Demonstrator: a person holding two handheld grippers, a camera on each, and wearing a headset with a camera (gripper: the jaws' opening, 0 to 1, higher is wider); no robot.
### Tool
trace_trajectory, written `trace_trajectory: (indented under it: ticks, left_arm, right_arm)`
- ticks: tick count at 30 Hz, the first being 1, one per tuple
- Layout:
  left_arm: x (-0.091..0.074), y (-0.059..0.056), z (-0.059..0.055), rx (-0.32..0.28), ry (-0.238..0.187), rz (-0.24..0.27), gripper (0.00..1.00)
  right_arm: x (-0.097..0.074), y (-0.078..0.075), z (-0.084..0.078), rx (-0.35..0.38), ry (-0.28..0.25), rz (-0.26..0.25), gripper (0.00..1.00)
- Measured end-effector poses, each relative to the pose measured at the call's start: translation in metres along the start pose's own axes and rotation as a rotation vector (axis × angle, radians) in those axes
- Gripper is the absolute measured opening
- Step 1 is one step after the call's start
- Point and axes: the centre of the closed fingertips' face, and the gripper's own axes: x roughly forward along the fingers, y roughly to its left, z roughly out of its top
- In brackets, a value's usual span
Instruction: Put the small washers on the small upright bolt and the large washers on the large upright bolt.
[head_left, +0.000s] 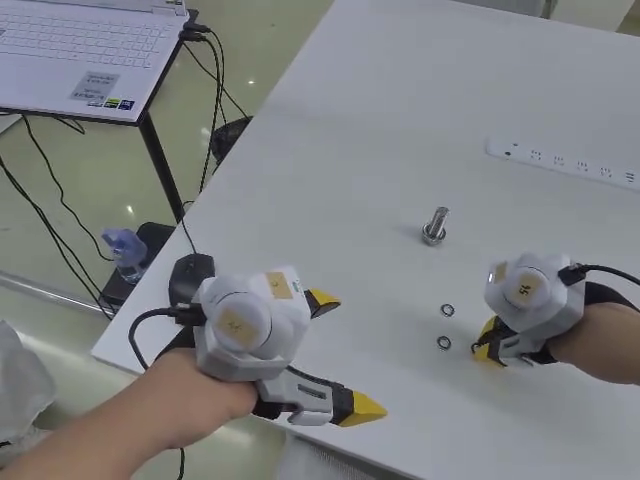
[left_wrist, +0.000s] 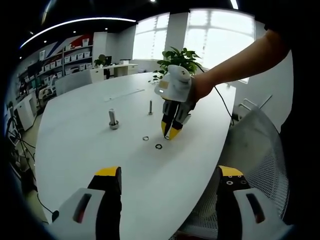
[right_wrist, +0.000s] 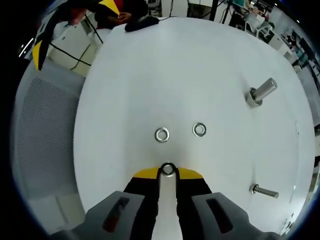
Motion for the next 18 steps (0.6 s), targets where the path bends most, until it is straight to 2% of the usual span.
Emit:
trace_trajectory:
  ticks: [9,18]
  left_arm:
    - [0.005,-0.001,0.005,0.0,-0.005,-0.007,0.8]
    - [0.009,-0.002,0.009,0.005,-0.005,-0.011,0.84]
  right_arm:
    - [-0.022,-0.013,-0.006,0.012,0.008,-0.011,0.12]
    - [-0.058,-0.032,-0.02,0.029,0.015,-0.057,0.12]
